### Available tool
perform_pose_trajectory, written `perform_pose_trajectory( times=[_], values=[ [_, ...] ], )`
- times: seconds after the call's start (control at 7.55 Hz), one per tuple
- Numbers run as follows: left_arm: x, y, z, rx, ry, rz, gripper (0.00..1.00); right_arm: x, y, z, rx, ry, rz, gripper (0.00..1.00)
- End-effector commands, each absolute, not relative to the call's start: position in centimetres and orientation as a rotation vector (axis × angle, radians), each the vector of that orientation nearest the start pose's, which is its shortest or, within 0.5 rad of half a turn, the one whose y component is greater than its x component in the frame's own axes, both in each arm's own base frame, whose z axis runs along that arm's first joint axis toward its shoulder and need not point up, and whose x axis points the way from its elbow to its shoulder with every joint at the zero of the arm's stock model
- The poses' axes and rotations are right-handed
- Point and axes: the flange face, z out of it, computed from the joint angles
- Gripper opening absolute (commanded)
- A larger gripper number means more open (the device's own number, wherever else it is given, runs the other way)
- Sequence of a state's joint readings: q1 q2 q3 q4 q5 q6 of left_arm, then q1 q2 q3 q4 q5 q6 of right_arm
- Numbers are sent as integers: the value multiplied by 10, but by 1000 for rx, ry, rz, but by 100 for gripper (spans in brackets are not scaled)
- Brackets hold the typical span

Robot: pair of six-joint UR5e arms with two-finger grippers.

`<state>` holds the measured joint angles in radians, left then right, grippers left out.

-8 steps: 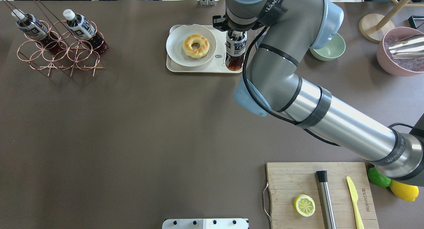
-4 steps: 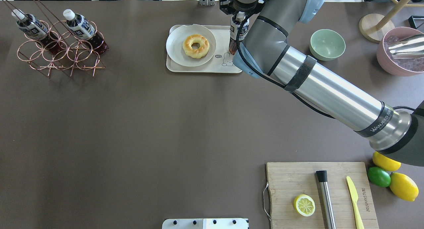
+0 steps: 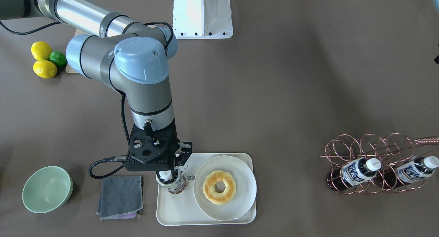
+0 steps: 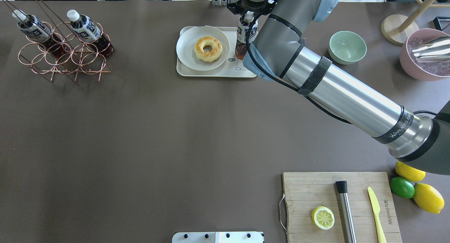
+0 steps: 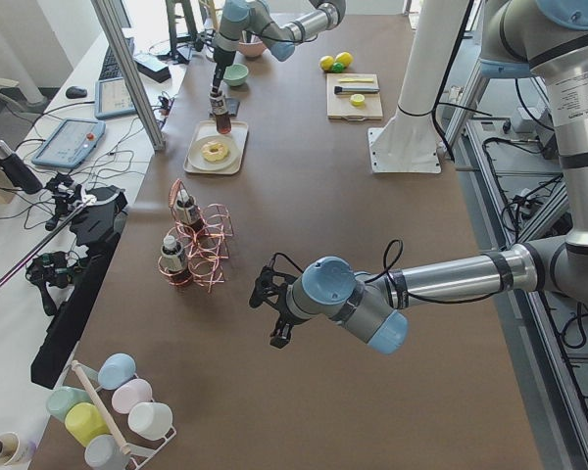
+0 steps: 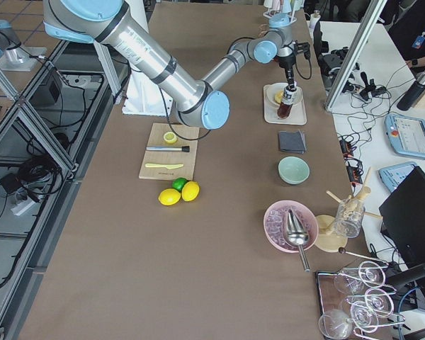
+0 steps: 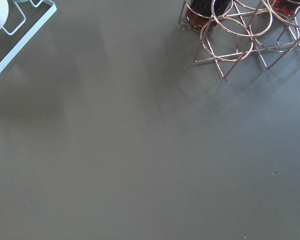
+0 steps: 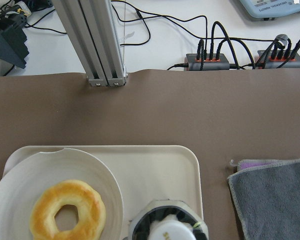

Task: Place tea on tray
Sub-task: 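Lift the bottle with the right gripper and set it on the tray beside the plate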

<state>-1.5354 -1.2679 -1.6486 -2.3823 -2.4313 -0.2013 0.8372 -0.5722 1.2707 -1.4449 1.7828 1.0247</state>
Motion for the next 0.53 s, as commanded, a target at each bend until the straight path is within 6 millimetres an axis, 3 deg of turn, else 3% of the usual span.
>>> perform_pose_trajectory(
  times=[0.0, 0.4],
  values=[
    [-44, -378, 654, 447, 893, 102, 100, -461, -660, 137, 363, -761, 178, 0],
    [-44, -378, 654, 448, 892, 100, 100, -463, -658, 138, 366, -760, 169, 0]
  ],
)
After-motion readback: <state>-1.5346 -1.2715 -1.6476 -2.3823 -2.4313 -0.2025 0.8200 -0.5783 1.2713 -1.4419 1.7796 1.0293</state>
